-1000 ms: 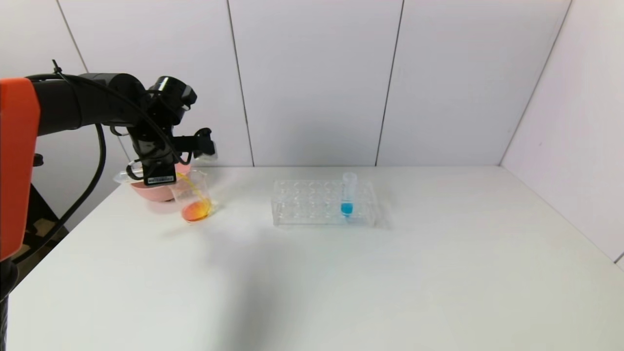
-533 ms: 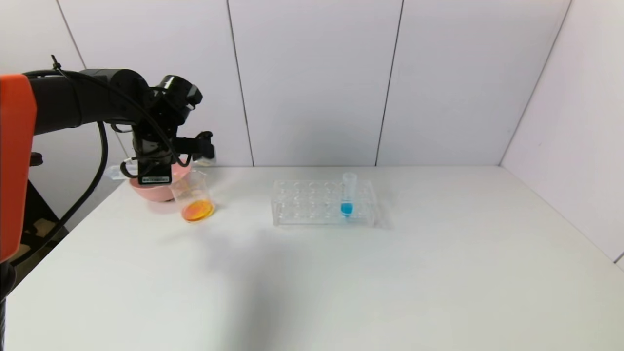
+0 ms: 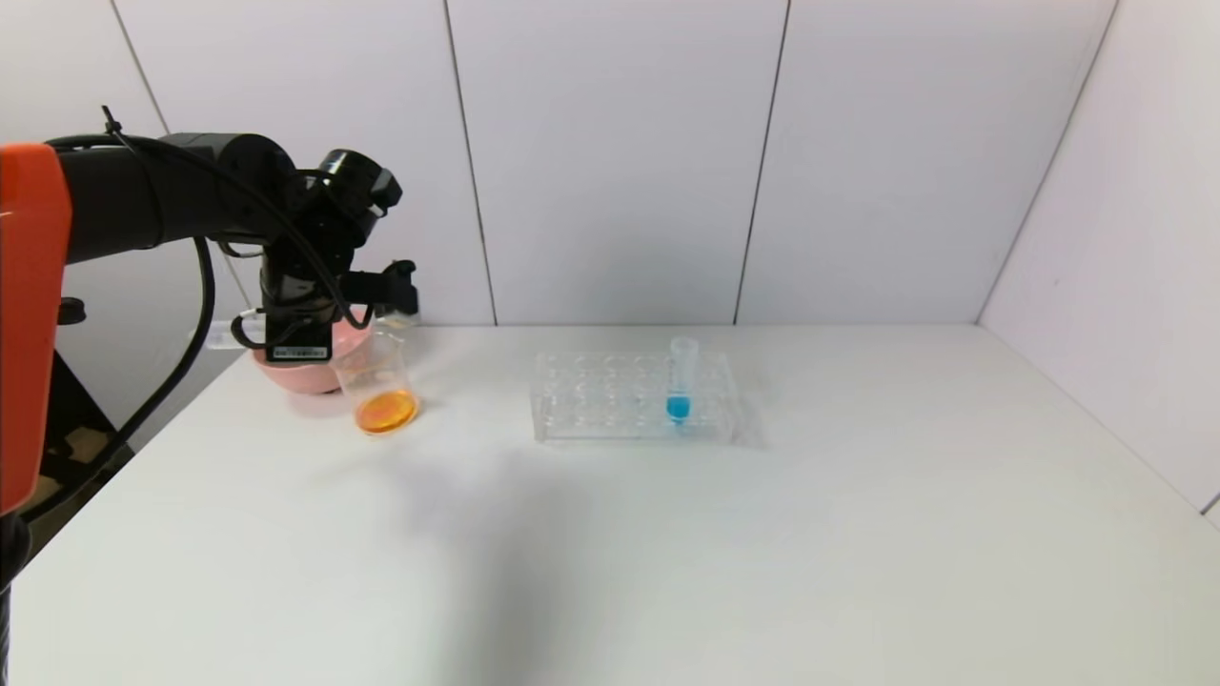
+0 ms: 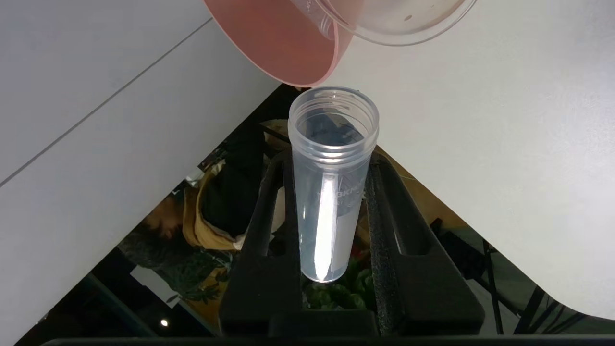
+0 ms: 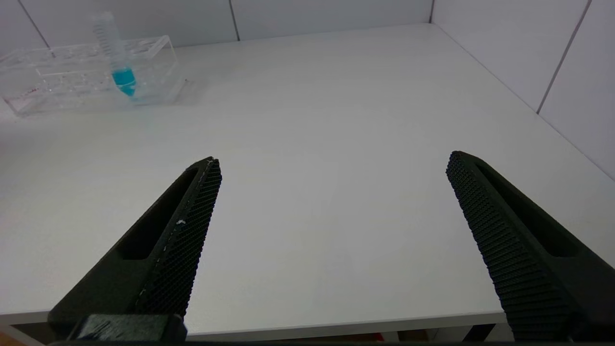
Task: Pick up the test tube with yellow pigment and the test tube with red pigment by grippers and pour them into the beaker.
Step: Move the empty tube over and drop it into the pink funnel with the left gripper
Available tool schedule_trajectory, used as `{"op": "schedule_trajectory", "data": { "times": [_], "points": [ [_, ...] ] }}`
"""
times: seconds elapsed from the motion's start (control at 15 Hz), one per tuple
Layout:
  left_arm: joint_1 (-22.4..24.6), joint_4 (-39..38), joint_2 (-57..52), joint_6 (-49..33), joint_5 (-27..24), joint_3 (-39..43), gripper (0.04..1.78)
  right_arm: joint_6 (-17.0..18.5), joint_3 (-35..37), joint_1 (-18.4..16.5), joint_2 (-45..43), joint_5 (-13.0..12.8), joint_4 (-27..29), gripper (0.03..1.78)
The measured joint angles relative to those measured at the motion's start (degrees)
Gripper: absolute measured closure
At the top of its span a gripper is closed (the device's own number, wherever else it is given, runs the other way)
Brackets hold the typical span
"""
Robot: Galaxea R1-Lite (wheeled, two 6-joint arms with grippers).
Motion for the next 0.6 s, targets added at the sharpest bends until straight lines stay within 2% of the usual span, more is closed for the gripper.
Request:
{"op": "schedule_trajectory", "data": {
  "times": [0.2,0.33,0.6],
  "points": [
    [0.9,-1.1,-1.2,-2.5,-4.4,0.3,1.40,0.0,0.0,0.0,0.0,0.0,0.0,0.10],
    [2.3,-1.2,-2.5,-7.5,-11.5,0.4,1.40,0.0,0.0,0.0,0.0,0.0,0.0,0.10],
    [4.8,-1.9,-6.4,-26.6,-27.1,1.4,1.40,0.0,0.0,0.0,0.0,0.0,0.0,0.10]
  ]
}}
